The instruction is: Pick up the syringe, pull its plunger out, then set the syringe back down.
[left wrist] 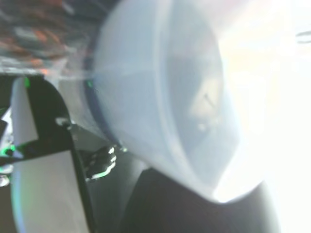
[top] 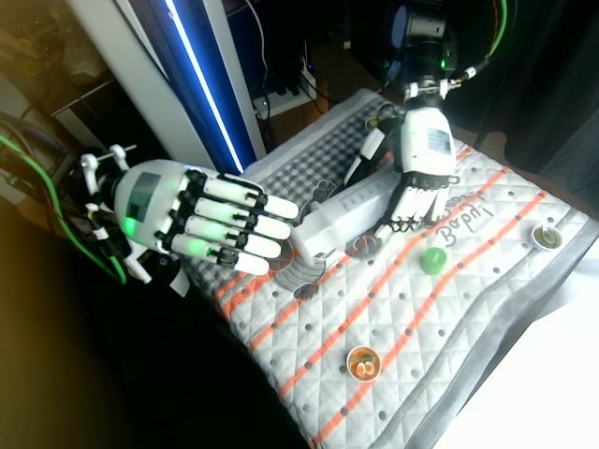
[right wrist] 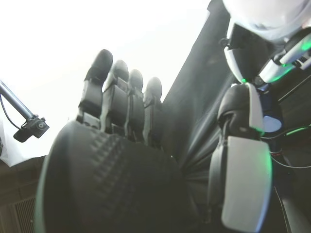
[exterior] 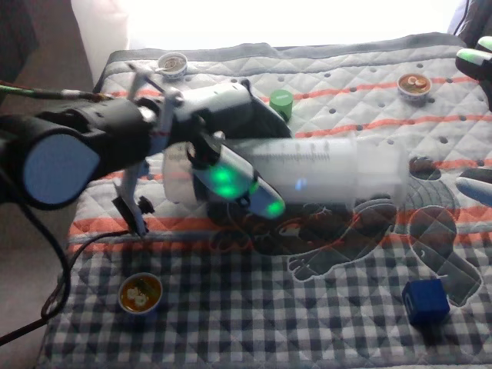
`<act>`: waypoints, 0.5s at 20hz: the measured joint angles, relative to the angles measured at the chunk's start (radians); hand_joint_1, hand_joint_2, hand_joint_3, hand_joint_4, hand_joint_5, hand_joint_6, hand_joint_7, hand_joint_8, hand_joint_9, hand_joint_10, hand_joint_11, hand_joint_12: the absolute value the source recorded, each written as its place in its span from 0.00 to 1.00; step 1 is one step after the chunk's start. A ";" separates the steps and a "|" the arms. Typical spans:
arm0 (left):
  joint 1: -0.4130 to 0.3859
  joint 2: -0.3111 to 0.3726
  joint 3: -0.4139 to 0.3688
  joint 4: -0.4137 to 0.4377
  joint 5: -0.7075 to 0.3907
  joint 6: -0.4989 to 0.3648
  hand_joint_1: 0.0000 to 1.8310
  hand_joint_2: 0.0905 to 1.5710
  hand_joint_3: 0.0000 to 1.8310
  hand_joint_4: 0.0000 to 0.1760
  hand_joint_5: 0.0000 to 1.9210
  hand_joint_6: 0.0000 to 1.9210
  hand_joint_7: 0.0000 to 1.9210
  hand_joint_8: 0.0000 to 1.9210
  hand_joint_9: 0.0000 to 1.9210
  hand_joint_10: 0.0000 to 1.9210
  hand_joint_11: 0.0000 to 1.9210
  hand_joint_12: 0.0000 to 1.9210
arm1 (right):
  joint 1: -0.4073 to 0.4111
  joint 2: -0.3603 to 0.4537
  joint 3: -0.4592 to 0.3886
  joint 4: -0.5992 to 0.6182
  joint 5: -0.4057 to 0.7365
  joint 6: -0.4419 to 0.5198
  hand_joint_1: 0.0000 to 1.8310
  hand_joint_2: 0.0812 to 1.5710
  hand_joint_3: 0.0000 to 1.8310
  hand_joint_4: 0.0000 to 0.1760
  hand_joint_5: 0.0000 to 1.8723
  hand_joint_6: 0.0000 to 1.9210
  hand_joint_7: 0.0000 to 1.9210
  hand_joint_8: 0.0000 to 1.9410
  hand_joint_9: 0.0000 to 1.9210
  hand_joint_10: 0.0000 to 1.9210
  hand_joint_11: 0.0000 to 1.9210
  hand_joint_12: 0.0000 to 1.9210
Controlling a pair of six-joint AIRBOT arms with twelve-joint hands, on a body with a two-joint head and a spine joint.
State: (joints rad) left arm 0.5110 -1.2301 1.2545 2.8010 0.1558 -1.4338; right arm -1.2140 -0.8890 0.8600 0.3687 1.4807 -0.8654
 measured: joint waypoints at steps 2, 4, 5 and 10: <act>0.000 0.048 -0.034 -0.019 0.089 0.000 0.74 0.75 0.00 0.00 0.40 0.65 0.43 0.65 0.37 0.80 0.25 0.91 | 0.000 0.000 0.000 -0.002 0.000 0.003 0.54 0.60 0.00 0.00 0.18 0.00 0.13 0.00 0.12 0.00 0.00 0.38; -0.002 0.087 -0.072 -0.029 0.159 0.000 0.73 0.76 0.00 0.00 0.38 0.66 0.41 0.69 0.36 0.81 0.26 0.92 | 0.000 0.000 0.000 -0.002 -0.001 0.011 0.50 0.55 0.00 0.39 0.12 0.00 0.05 0.00 0.06 0.00 0.00 0.33; -0.002 0.104 -0.097 -0.025 0.187 0.000 0.65 0.78 0.00 0.00 0.38 0.67 0.40 0.74 0.31 0.76 0.23 0.97 | 0.000 -0.001 0.000 -0.002 -0.001 0.014 0.48 0.52 0.00 0.43 0.10 0.00 0.03 0.00 0.05 0.00 0.00 0.29; 0.031 0.187 -0.222 0.025 0.280 -0.002 0.62 0.79 0.00 0.01 0.40 0.68 0.35 0.78 0.21 0.76 0.04 1.00 | 0.034 -0.047 0.051 -0.039 -0.044 0.113 0.33 0.49 0.00 0.09 0.03 0.00 0.03 0.00 0.05 0.01 0.00 0.37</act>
State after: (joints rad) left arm 0.5415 -1.0435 1.0328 2.8262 0.4358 -1.4353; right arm -1.1797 -0.9360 0.9108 0.3298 1.4368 -0.7528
